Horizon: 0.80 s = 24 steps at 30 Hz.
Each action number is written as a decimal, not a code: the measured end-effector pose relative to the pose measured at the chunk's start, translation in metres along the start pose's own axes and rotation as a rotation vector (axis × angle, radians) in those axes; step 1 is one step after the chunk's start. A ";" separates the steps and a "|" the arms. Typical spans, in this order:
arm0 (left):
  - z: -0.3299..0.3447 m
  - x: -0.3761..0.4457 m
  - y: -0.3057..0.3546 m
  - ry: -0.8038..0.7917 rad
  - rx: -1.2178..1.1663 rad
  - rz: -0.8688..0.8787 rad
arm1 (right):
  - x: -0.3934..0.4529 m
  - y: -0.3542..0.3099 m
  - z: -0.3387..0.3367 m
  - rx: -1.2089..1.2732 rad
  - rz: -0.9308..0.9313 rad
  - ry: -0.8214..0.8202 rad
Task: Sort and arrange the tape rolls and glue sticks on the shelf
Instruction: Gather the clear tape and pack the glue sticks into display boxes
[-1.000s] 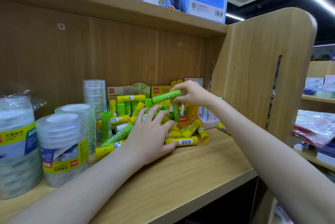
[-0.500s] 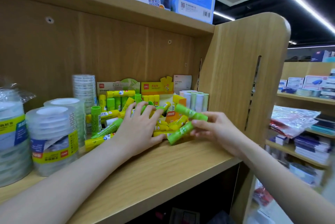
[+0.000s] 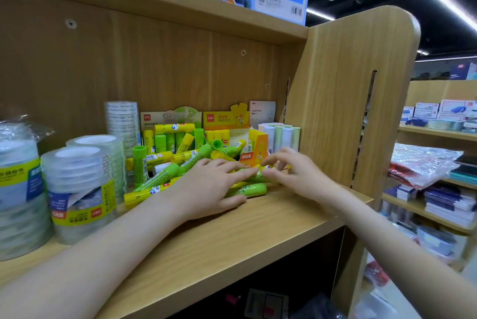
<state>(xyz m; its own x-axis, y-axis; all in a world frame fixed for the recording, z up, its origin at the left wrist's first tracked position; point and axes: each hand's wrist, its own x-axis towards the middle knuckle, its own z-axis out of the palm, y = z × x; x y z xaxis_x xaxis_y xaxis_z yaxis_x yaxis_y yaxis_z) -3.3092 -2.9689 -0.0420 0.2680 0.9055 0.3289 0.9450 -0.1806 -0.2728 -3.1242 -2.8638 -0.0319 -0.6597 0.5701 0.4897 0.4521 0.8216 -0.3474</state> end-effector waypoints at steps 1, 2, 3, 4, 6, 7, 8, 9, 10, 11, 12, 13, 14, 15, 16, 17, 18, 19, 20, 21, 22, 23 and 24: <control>0.000 0.000 0.000 -0.005 -0.006 -0.003 | 0.004 0.005 -0.005 0.016 0.018 0.021; -0.001 0.001 -0.001 -0.010 -0.011 -0.008 | 0.008 0.009 -0.009 0.018 0.033 0.029; -0.002 0.001 0.000 -0.015 -0.023 -0.014 | 0.012 0.012 -0.012 0.013 0.039 0.027; -0.002 0.001 0.000 -0.015 -0.040 -0.025 | 0.017 0.013 -0.015 0.001 0.030 0.034; -0.002 0.001 0.002 -0.008 -0.056 -0.056 | 0.034 0.009 -0.020 -0.026 -0.026 0.093; -0.003 0.000 0.002 0.002 -0.053 -0.064 | 0.047 0.006 -0.021 -0.041 -0.060 0.116; -0.002 0.001 0.001 0.011 -0.046 -0.065 | 0.061 0.002 -0.021 -0.078 -0.097 0.111; -0.001 0.001 0.000 0.020 -0.037 -0.068 | 0.077 -0.002 -0.019 -0.136 -0.133 0.079; -0.001 0.000 -0.001 0.023 -0.021 -0.077 | 0.091 -0.005 -0.016 -0.206 -0.152 0.030; -0.002 -0.001 0.000 0.022 -0.004 -0.084 | 0.104 -0.009 -0.011 -0.282 -0.147 -0.038; -0.003 -0.001 0.000 0.018 0.012 -0.095 | 0.114 -0.013 -0.007 -0.369 -0.110 -0.122; -0.003 0.000 0.000 0.016 0.026 -0.106 | 0.122 -0.017 -0.002 -0.465 -0.052 -0.196; -0.002 0.000 0.000 0.013 0.036 -0.113 | 0.128 -0.021 0.003 -0.562 0.006 -0.248; -0.002 0.000 0.001 0.023 0.035 -0.120 | 0.132 -0.026 0.008 -0.660 0.038 -0.280; -0.001 -0.001 0.001 0.028 0.035 -0.132 | 0.135 -0.031 0.014 -0.756 0.041 -0.295; -0.001 -0.002 0.000 0.044 0.036 -0.141 | 0.138 -0.033 0.020 -0.828 0.041 -0.299; -0.002 -0.003 0.000 0.066 0.050 -0.137 | 0.140 -0.035 0.027 -0.864 0.059 -0.298; -0.004 -0.003 0.001 0.102 0.071 -0.133 | 0.141 -0.037 0.032 -0.873 0.083 -0.294; -0.005 -0.004 0.002 0.122 0.088 -0.136 | 0.142 -0.037 0.036 -0.862 0.110 -0.292; -0.006 -0.004 0.001 0.107 0.097 -0.146 | 0.143 -0.037 0.037 -0.842 0.135 -0.293; -0.004 -0.004 0.001 0.092 0.098 -0.163 | 0.143 -0.036 0.038 -0.809 0.156 -0.293; -0.002 -0.004 0.000 0.065 0.086 -0.184 | 0.142 -0.035 0.036 -0.771 0.162 -0.283; -0.003 -0.003 0.000 0.037 0.072 -0.202 | 0.142 -0.035 0.033 -0.722 0.165 -0.261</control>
<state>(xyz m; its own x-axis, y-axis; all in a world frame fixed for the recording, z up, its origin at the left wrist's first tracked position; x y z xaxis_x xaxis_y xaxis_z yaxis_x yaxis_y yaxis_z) -3.3096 -2.9731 -0.0406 0.0825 0.9056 0.4160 0.9648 0.0321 -0.2612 -3.2534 -2.8118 0.0228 -0.6293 0.7384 0.2422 0.7759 0.5790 0.2506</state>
